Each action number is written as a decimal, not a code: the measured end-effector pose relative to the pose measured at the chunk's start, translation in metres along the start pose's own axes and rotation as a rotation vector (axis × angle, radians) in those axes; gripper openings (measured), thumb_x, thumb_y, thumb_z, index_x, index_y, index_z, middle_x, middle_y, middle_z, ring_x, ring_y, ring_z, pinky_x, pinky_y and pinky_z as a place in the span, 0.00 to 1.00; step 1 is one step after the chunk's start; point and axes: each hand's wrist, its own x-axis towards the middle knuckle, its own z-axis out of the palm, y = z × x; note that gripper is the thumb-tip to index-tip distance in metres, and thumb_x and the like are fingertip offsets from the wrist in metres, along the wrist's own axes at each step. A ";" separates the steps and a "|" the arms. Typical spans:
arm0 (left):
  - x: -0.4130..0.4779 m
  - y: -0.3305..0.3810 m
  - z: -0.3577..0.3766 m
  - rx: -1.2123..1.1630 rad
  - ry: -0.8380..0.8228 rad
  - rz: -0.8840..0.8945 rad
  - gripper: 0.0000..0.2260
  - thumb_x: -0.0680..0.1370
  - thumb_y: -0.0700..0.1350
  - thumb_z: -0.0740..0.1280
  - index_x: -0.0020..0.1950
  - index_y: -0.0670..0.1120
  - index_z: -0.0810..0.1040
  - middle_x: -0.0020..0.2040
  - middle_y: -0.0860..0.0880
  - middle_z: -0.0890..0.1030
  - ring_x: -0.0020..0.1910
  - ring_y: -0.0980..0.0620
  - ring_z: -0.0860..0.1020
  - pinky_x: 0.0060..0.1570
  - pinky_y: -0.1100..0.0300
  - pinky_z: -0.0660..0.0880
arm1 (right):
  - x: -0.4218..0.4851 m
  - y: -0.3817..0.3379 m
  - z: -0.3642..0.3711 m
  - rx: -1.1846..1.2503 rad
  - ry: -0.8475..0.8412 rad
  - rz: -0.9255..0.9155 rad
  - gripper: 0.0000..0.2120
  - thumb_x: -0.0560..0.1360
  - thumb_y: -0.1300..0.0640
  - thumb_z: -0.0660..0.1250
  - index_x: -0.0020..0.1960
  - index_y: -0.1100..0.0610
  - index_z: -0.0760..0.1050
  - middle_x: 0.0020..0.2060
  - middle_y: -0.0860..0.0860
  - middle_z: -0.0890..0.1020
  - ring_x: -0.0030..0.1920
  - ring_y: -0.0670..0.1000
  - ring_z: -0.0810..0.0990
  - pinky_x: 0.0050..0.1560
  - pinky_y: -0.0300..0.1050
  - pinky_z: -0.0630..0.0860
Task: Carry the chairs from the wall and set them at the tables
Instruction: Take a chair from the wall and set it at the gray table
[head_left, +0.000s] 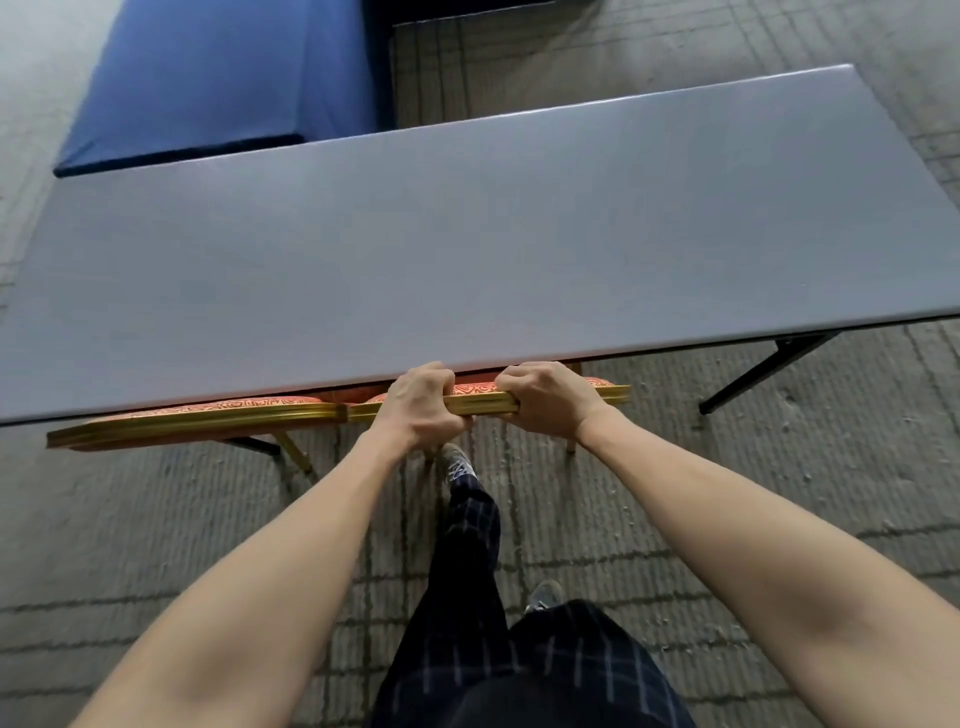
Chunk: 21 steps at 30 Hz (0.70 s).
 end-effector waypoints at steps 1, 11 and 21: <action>0.000 0.001 0.002 -0.008 0.006 -0.005 0.12 0.65 0.49 0.72 0.34 0.48 0.69 0.38 0.53 0.73 0.37 0.52 0.72 0.34 0.60 0.64 | 0.003 0.005 -0.001 0.020 0.011 -0.009 0.11 0.72 0.49 0.70 0.40 0.56 0.75 0.37 0.51 0.81 0.36 0.56 0.82 0.36 0.48 0.80; 0.028 -0.010 -0.006 0.097 0.118 0.193 0.14 0.66 0.55 0.69 0.33 0.50 0.67 0.36 0.53 0.72 0.35 0.50 0.69 0.39 0.56 0.66 | 0.022 0.020 0.002 0.041 0.089 0.045 0.12 0.72 0.51 0.72 0.39 0.56 0.73 0.34 0.51 0.79 0.33 0.55 0.81 0.30 0.48 0.79; 0.035 -0.021 -0.002 0.141 0.161 0.268 0.12 0.67 0.56 0.69 0.35 0.50 0.69 0.36 0.52 0.74 0.35 0.52 0.68 0.38 0.57 0.66 | 0.024 0.024 0.004 0.010 0.057 0.039 0.13 0.75 0.46 0.66 0.41 0.56 0.74 0.38 0.51 0.80 0.36 0.55 0.82 0.32 0.48 0.80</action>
